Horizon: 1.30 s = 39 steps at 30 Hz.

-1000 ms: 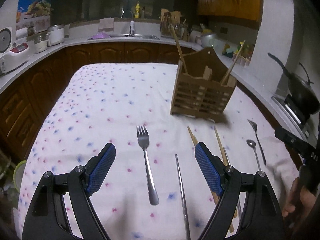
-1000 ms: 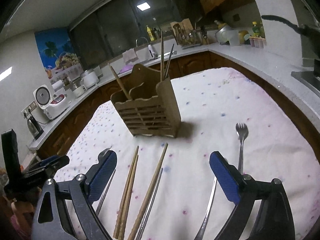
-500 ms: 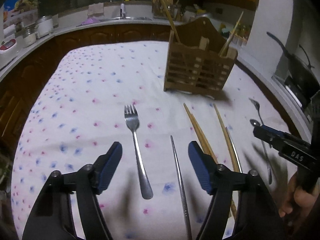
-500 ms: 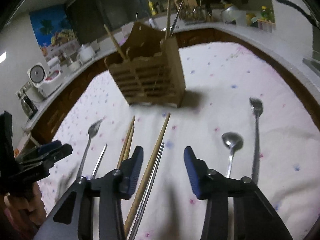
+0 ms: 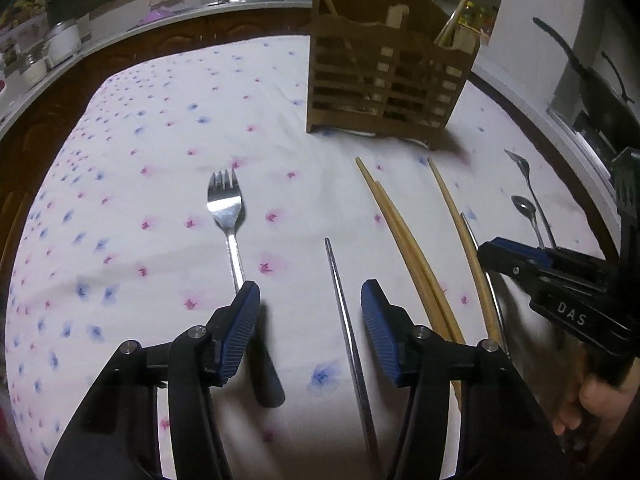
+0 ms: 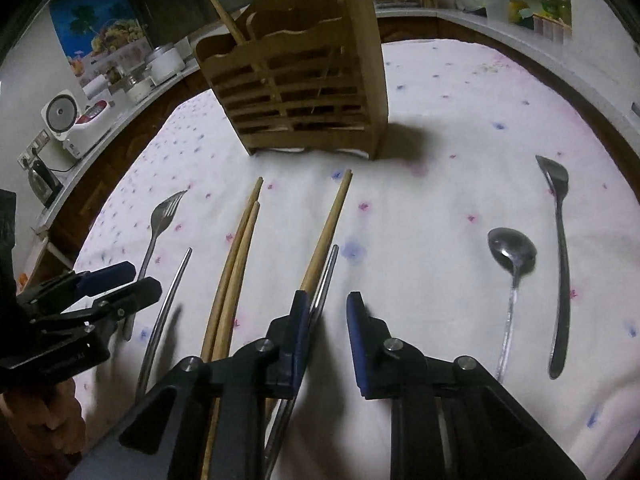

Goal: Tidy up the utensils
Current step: 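Withdraw both open tools back toward the remaining utensils, then close the left tool on a metal chopstick while the right tool grasps another metal chopstick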

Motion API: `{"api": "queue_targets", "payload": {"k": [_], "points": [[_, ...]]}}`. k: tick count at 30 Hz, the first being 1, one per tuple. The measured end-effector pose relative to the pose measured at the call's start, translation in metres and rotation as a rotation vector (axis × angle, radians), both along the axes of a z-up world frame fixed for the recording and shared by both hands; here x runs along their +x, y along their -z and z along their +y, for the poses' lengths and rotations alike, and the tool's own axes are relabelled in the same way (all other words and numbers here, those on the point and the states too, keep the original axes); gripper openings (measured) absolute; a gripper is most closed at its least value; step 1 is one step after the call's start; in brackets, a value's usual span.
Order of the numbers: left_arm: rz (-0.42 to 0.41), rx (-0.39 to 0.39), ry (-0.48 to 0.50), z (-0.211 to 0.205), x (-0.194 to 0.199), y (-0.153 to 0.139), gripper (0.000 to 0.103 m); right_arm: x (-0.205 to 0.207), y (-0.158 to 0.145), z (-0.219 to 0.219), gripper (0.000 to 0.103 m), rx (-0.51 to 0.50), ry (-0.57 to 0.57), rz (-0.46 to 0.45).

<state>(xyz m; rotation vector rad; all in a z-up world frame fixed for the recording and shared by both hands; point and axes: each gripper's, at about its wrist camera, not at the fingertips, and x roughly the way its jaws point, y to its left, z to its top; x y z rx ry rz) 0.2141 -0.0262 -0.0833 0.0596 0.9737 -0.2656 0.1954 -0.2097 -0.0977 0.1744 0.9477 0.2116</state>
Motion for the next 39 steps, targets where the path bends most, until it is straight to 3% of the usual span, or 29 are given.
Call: {"api": "queue_targets", "payload": {"k": [4, 17, 19, 24, 28, 33, 39], "points": [[0.045, -0.005, 0.018, -0.003, 0.007, 0.01, 0.046, 0.005, 0.0, 0.003, 0.016, -0.027, 0.0, 0.005], [0.031, 0.08, 0.067, -0.022, 0.021, 0.011, 0.046, 0.03, 0.0, 0.007, 0.014, -0.063, -0.02, 0.023], [0.021, 0.083, 0.077, -0.025, 0.021, 0.012, 0.041, 0.031, 0.0, 0.01, 0.014, -0.082, -0.033, 0.022], [-0.001, 0.086, 0.113, -0.033, 0.018, 0.011, 0.013, 0.031, 0.001, 0.017, 0.013, -0.125, -0.049, 0.009], [-0.009, 0.091, 0.121, -0.038, 0.018, 0.011, 0.006, 0.031, 0.0, 0.015, 0.008, -0.125, -0.042, 0.004], [0.006, 0.053, 0.11, -0.033, 0.019, 0.009, 0.004, 0.03, -0.003, 0.009, 0.006, -0.05, -0.039, 0.005], [-0.017, -0.04, 0.089, -0.019, 0.008, -0.01, 0.003, 0.017, -0.027, 0.002, 0.004, 0.012, -0.042, -0.058]]}}
